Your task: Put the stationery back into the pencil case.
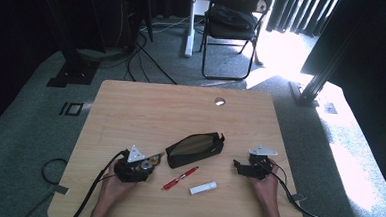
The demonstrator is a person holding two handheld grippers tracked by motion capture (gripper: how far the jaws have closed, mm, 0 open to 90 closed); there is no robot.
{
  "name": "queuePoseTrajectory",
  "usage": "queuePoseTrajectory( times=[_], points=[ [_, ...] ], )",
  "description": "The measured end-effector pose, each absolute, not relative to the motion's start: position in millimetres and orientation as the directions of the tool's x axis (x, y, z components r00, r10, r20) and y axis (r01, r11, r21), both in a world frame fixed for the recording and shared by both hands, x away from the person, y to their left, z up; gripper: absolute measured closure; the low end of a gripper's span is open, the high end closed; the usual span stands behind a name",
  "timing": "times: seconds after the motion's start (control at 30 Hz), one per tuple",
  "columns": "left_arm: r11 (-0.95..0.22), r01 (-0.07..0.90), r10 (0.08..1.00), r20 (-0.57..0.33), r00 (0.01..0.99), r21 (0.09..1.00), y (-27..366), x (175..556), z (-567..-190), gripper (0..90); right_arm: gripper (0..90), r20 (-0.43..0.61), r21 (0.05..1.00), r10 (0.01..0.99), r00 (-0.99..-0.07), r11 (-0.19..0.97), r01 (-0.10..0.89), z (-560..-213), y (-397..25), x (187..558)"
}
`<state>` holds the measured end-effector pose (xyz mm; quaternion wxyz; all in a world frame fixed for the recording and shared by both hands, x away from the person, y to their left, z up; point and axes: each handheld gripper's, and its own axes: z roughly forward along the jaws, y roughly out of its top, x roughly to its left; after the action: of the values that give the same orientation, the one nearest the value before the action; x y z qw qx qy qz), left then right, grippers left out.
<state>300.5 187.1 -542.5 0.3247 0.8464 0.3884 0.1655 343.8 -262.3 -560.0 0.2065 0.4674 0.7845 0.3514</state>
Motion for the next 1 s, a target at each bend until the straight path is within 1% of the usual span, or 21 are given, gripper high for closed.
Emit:
queuePoseTrajectory(
  times=[0.3, 0.43, 0.6, 0.67, 0.77, 0.8, 0.83, 0.9, 1.0],
  points=[
    [-0.503, 0.558, 0.757, 0.024, 0.654, 0.660, 188.6, 304.0, -543.3, 41.2, 20.4, 0.005, 0.744, 0.878, -0.478, 0.316, 0.588, -560.0, -262.3, 343.8],
    [-0.533, 0.559, 0.738, 0.025, 0.675, 0.635, 190.1, 306.4, -540.7, 40.7, 20.4, 0.005, 0.744, 0.878, -0.478, 0.316, 0.588, -560.0, -262.3, 343.8],
    [-0.557, 0.557, 0.721, 0.025, 0.693, 0.616, 190.1, 307.1, -539.3, 36.8, 20.4, 0.005, 0.744, 0.879, -0.478, 0.316, 0.588, -560.0, -262.2, 343.8],
    [-0.565, 0.558, 0.716, 0.026, 0.698, 0.607, 189.8, 307.9, -538.6, 36.8, 20.4, 0.005, 0.744, 0.879, -0.478, 0.316, 0.588, -560.0, -262.3, 343.8],
    [-0.577, 0.557, 0.707, 0.023, 0.707, 0.597, 189.3, 309.5, -537.3, 37.6, 20.4, 0.005, 0.744, 0.879, -0.477, 0.316, 0.589, -560.0, -262.2, 343.7],
    [-0.582, 0.557, 0.703, 0.022, 0.711, 0.593, 189.6, 310.2, -536.5, 40.3, 20.4, 0.005, 0.744, 0.879, -0.477, 0.316, 0.589, -560.0, -262.2, 343.7],
    [-0.587, 0.557, 0.700, 0.023, 0.714, 0.588, 189.2, 310.9, -536.0, 41.0, 20.4, 0.005, 0.744, 0.878, -0.478, 0.316, 0.588, -560.0, -262.2, 343.8],
    [-0.593, 0.556, 0.697, 0.026, 0.717, 0.583, 188.2, 311.9, -535.4, 41.2, 20.4, 0.005, 0.744, 0.878, -0.478, 0.316, 0.588, -560.0, -262.2, 343.7],
    [-0.578, 0.554, 0.705, 0.025, 0.709, 0.599, 188.5, 311.4, -536.8, 41.6, 20.4, 0.005, 0.745, 0.877, -0.480, 0.317, 0.587, -560.0, -262.1, 343.7]
  ],
)
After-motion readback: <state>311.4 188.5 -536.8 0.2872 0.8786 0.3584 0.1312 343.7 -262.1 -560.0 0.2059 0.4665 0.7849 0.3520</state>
